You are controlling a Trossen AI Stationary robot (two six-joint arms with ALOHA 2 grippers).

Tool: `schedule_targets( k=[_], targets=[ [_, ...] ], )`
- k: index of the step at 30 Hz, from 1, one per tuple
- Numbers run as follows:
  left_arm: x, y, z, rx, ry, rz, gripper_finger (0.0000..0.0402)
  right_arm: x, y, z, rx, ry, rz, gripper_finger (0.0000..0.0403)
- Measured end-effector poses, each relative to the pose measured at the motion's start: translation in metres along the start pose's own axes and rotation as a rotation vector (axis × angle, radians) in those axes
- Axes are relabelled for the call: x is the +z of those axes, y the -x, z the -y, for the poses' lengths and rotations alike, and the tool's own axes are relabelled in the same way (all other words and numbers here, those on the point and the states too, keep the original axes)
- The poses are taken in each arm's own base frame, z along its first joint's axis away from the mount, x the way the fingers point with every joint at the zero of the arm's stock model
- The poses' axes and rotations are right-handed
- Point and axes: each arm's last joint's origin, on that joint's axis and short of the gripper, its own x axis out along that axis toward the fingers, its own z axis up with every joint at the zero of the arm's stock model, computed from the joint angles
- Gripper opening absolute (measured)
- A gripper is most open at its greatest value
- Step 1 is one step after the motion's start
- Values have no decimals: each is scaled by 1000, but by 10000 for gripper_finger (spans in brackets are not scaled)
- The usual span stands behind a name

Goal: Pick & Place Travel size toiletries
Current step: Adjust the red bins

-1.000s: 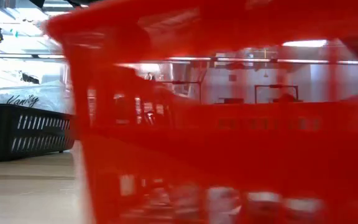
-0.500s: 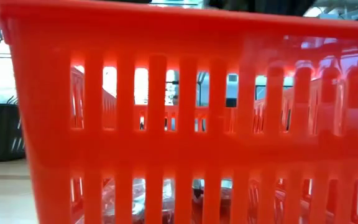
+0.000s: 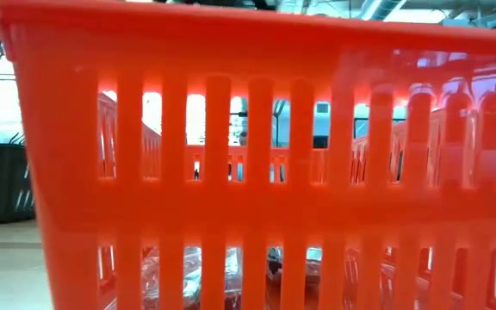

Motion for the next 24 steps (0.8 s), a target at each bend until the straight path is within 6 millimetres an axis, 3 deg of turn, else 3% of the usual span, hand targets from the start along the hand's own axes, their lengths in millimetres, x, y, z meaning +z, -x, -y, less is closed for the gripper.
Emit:
schedule_targets(
  k=[8,13,18,24],
  targets=[
    [8,-70,15,-51,-41,-94,3,-60,-23,-29,-18,-94,-240,0],
    [13,-98,10,-19,-65,-66,1,-81,-20,-27,-62,-175,-268,0],
    [9,-112,0,-72,-66,-81,1,-93,-17,-20,-6,-249,-217,0],
    [12,-109,-11,-49,-111,-79,1,-91,-44,-15,113,-287,-173,0]
  ],
)
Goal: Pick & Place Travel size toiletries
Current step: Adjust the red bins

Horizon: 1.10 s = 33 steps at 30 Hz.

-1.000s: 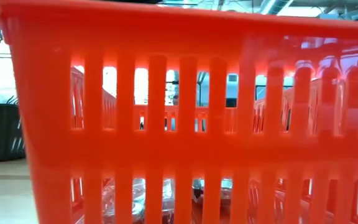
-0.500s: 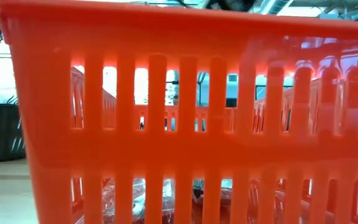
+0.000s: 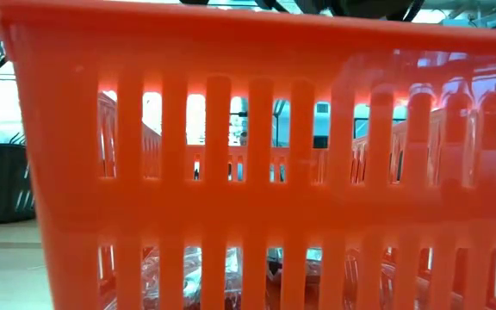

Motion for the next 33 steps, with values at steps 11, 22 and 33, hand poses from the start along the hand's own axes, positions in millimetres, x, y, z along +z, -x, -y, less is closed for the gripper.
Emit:
schedule_targets(
  k=[11,22,33],
  targets=[
    [-14,-1,-21,77,-30,-68,1,4,-16,17,11,-33,-46,0],
    [-8,-11,-9,101,-152,-60,1,20,-21,17,44,10,-29,0],
    [-10,-24,-18,108,-177,-44,1,26,-24,19,45,7,-33,0]
  ],
)
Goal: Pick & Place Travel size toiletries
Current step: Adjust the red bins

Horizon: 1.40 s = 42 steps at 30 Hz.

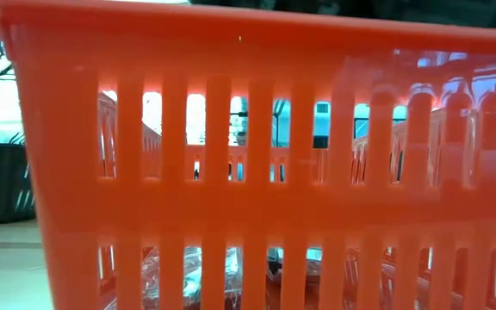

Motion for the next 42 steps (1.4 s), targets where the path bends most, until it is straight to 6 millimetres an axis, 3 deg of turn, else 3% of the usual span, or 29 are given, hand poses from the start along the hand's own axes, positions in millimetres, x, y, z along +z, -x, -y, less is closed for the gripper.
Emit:
schedule_targets(
  k=[5,42],
  targets=[
    [-3,-12,2,-45,9,-33,1,0,0,0,5,3,-9,0],
    [11,-4,5,-14,-49,-18,1,14,3,9,9,9,-15,0]
  ],
)
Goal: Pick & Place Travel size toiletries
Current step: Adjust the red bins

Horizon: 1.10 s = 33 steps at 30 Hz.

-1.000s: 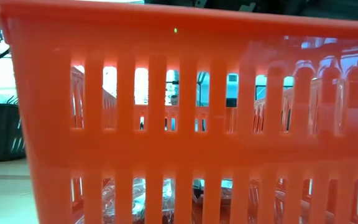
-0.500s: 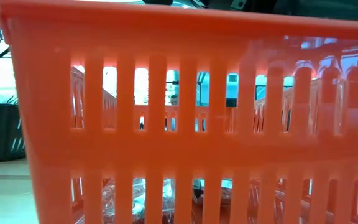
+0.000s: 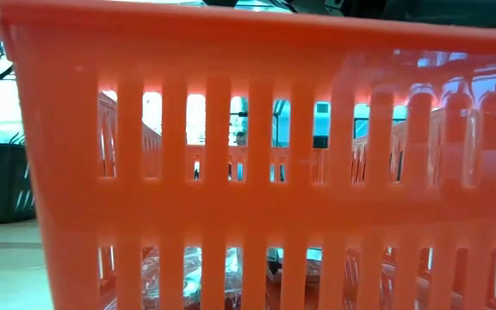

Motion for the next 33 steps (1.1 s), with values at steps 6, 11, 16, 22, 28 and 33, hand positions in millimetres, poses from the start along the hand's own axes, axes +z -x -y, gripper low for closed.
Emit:
schedule_targets(
  k=[6,11,16,22,28,33],
  targets=[
    [4,0,-1,17,-13,33,1,0,2,0,14,-1,-9,0],
    [3,1,-4,20,-9,29,1,0,2,0,23,-2,-15,0],
    [3,0,-2,18,-9,28,1,1,1,0,24,-5,-13,0],
    [-1,-2,-2,14,-4,17,1,6,0,-2,58,20,6,0],
    [-2,-2,-2,12,0,13,1,10,-1,-1,58,29,9,0],
    [-2,-2,-2,11,5,7,1,11,-1,0,54,29,8,0]
  ],
)
